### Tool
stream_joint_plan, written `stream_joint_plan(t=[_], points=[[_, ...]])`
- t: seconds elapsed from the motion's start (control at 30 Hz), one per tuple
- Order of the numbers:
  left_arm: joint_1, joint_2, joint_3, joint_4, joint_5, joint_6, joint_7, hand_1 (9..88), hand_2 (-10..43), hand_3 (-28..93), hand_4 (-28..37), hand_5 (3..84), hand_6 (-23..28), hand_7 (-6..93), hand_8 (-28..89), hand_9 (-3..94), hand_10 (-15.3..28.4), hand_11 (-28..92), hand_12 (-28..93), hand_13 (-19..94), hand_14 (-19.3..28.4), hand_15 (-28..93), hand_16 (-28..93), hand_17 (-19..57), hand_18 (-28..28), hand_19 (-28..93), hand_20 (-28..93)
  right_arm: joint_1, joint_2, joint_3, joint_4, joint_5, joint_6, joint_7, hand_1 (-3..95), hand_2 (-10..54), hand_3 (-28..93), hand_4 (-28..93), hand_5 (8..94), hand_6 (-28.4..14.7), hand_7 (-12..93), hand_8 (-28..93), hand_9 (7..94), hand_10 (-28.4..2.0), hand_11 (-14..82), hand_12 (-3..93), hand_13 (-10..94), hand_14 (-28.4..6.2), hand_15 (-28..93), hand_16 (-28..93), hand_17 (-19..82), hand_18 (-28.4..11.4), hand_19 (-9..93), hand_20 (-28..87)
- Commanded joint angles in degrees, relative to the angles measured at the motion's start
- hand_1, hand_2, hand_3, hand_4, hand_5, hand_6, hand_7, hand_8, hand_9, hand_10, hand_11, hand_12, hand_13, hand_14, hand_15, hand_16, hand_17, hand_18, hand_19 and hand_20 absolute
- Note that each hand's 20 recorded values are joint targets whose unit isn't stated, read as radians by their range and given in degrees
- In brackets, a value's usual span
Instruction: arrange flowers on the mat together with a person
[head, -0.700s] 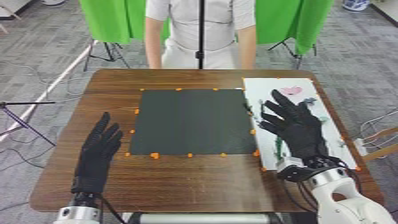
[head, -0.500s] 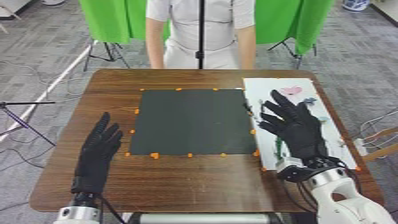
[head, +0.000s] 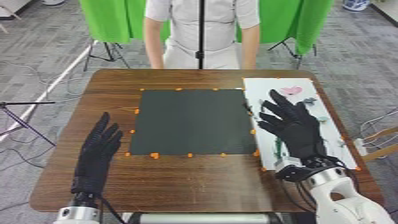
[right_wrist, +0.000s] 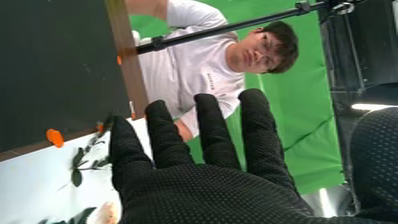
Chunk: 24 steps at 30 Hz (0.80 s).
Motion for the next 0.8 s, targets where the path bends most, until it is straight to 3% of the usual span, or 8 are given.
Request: stream_joint_plan(t=[0.03,0.23,0.8], points=[[0.39,-0.26,0.02,0.02,-0.14,0.34,-0.25,18.3,6.2,73,-28.3,21.8,-1.2,9.5,-9,23.4,11.7,5,14,16,16.1,9,3,-16.3,19.4,36,3,-2.24,-1.22,1.99,-0.58,-0.13,-2.04,-0.5,6.5,12.2,67,-28,29.8,4.2,7,-9,29.3,-10.4,1.1,15.9,20,-19.3,-1,31,0,-21.2,14,12],[0.51,-0.27,0.01,0.04,-0.16,0.32,-0.21,18.3,6.2,73,-28.3,21.8,-1.2,9.5,-9,23.5,11.7,5,14,16,16.1,9,3,-16.3,19.4,36,3,-3.59,-2.49,3.68,-0.6,-0.5,-4.35,-0.71,6.6,12.2,67,-28,29.8,4.2,7,-9,29.3,-10.5,1.1,15.9,20,-19.4,-1,31,0,-21.1,13,12],[0.6,-0.52,-0.14,-0.05,-0.11,0.2,-0.73,18.5,6.2,73,-28.3,21.8,-1.2,9.6,-9,23.4,11.7,5,14,16,16.0,9,3,-16.2,19.3,36,3,-2.1,-1.0,1.67,-0.58,-0.21,-1.76,-0.27,6.8,12.2,67,-28,29.9,4.2,7,-9,29.4,-10.4,1.2,15.9,20,-19.3,-1,31,0,-21.0,13,12]])
